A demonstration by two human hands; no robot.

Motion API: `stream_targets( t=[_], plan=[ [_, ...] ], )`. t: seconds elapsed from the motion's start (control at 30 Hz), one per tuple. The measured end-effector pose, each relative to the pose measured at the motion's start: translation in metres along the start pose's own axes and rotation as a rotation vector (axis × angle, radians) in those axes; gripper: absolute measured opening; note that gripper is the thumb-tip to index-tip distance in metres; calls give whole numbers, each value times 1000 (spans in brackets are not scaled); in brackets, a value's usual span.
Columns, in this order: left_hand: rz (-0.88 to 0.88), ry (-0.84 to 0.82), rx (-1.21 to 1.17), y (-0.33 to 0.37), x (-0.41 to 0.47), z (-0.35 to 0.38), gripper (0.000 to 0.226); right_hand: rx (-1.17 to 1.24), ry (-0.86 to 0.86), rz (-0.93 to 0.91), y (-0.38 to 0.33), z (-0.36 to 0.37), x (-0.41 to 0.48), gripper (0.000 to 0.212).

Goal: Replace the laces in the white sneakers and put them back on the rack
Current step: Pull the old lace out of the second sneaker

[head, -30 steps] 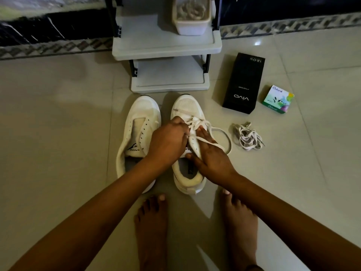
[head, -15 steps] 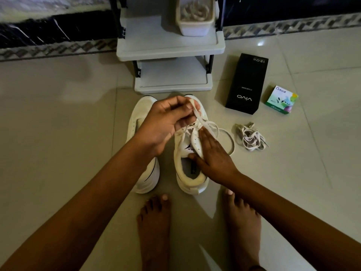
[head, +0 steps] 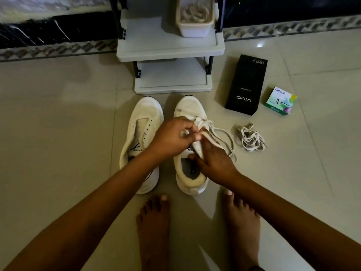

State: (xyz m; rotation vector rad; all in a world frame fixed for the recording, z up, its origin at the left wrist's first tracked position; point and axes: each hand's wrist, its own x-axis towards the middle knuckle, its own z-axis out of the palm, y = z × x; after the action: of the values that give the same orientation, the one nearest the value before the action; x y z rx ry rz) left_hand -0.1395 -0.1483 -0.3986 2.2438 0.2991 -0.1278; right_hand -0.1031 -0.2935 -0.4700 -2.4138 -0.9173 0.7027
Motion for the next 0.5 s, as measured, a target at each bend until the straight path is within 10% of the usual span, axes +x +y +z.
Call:
stream_targets(
  t=[0.13,0.3,0.5],
  plan=[
    [81,-9,-546,44,3,-26,10,-33,-20,-4,-3,-2,-1,78],
    [-269,297,-1024,22,22,-34,27,-115,-29,-38,-6,-19,-5,77],
    [-370,34,-352,-19,8,-29,65,-217,101,-114,-17,-37,8,60]
  ],
)
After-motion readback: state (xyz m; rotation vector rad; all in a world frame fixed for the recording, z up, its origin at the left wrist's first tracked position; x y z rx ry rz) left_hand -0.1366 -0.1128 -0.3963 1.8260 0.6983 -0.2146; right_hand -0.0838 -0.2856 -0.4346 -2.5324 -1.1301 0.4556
